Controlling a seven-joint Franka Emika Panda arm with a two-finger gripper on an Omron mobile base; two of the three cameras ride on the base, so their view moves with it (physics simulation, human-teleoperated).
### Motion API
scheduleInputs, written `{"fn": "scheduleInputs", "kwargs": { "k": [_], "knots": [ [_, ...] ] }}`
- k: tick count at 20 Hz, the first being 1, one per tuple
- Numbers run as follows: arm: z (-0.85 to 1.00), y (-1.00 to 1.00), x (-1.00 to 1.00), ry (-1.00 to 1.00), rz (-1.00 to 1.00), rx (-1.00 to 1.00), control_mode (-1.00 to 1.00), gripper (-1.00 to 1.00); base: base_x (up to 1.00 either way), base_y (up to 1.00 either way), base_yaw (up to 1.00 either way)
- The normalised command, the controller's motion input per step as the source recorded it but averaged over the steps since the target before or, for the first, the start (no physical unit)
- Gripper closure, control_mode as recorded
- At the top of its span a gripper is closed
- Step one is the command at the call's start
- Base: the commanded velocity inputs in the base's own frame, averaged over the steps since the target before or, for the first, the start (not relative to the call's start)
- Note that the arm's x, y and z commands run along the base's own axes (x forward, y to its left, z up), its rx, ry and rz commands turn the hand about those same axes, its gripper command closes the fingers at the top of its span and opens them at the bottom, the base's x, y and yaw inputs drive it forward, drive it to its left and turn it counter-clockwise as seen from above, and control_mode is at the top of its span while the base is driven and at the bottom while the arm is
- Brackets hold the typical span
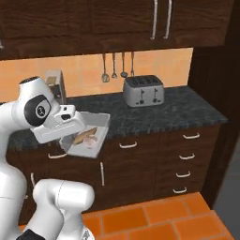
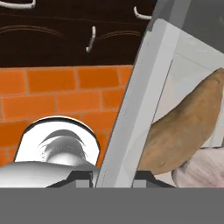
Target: Take the meat container that has the fish and place it on the second highest rack of the freezer. Then take the vegetable container that has the garlic and sweet potato and place it on the highest rack of the freezer.
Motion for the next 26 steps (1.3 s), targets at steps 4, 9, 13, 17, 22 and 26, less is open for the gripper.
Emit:
{"fn": "scheduleInputs", "kwargs": {
  "k": [4,9,13,17,22,26],
  "knots": [
    [0.0,0.0,0.0,0.0,0.0,0.0,1.0,1.0,0.17,-0.5,-0.73],
    [0.0,0.0,0.0,0.0,0.0,0.0,1.0,1.0,0.22,-0.51,-0.7],
    [0.0,0.0,0.0,0.0,0.0,0.0,1.0,1.0,0.41,-0.62,-0.66],
    [0.0,0.0,0.0,0.0,0.0,0.0,1.0,1.0,0.53,-0.66,-0.6],
    [0.0,0.0,0.0,0.0,0.0,0.0,1.0,1.0,0.64,-0.86,-0.49],
    [0.0,0.0,0.0,0.0,0.0,0.0,1.0,1.0,0.92,-0.68,-0.4]
  ]
}}
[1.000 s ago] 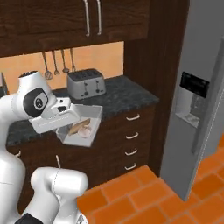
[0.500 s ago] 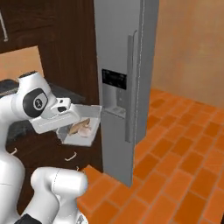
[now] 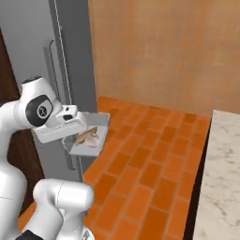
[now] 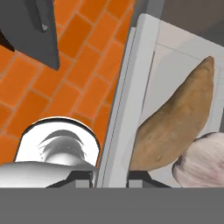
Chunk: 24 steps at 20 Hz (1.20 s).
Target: Take the meat container that has the fish and place it on the second highest rack of the freezer. Then take the vegetable container that has the garlic and sweet potato and place it on the highest rack of the freezer.
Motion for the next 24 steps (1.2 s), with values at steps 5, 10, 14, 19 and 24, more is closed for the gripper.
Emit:
{"fn": "scheduleInputs", "kwargs": {
  "k": [5,10,14,19,24],
  "knots": [
    [0.0,0.0,0.0,0.0,0.0,0.0,1.0,1.0,1.0,-0.56,-0.16],
    [0.0,0.0,0.0,0.0,0.0,0.0,1.0,1.0,1.0,-0.56,0.13],
    [0.0,0.0,0.0,0.0,0.0,0.0,1.0,1.0,1.0,-0.29,0.43],
    [0.0,0.0,0.0,0.0,0.0,0.0,1.0,1.0,1.0,-0.56,0.54],
    [0.0,0.0,0.0,0.0,0.0,0.0,1.0,1.0,0.69,-0.15,0.66]
  ]
}}
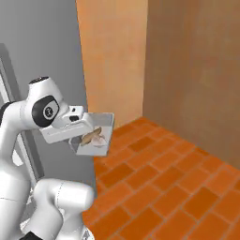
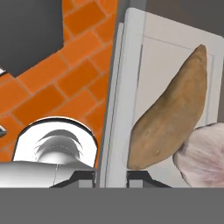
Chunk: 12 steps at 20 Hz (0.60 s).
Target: Take the meat container that has the fish and place it on the second highest rack of the freezer. Then take the vegetable container that has the garlic and sweet potato and place it on the highest rack of the freezer.
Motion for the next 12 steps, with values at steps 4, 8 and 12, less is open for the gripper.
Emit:
{"fn": "scheduleInputs", "kwargs": {
  "k": [4,8,12],
  "knots": [
    [0.0,0.0,0.0,0.0,0.0,0.0,1.0,1.0,0.14,0.0,0.74],
    [0.0,0.0,0.0,0.0,0.0,0.0,1.0,1.0,0.16,0.0,0.75],
    [0.0,0.0,0.0,0.0,0.0,0.0,1.0,1.0,0.78,-0.15,0.66]
  ]
}}
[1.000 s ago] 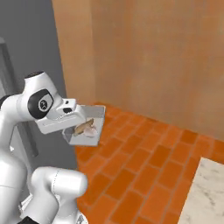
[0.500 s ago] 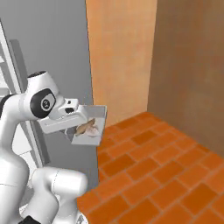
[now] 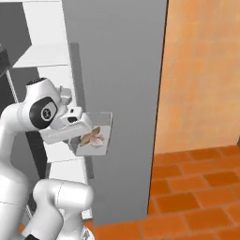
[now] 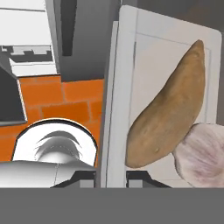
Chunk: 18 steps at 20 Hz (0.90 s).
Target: Take the meat container that has the fish and place it on the second highest rack of the freezer. Then take the vegetable container that has the garlic and sweet potato and place it on the highest rack of the freezer.
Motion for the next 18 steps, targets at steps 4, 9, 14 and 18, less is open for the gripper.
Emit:
{"fn": "scheduleInputs", "kwargs": {
  "k": [4,9,14,18],
  "knots": [
    [0.0,0.0,0.0,0.0,0.0,0.0,1.0,1.0,0.36,-0.03,0.68],
    [0.0,0.0,0.0,0.0,0.0,0.0,1.0,1.0,0.01,0.0,0.6],
    [0.0,0.0,0.0,-0.05,0.06,0.02,-1.0,1.0,0.01,0.01,0.29],
    [0.89,0.13,0.0,-0.25,0.4,0.05,-1.0,1.0,0.0,0.0,0.0]
  ]
}}
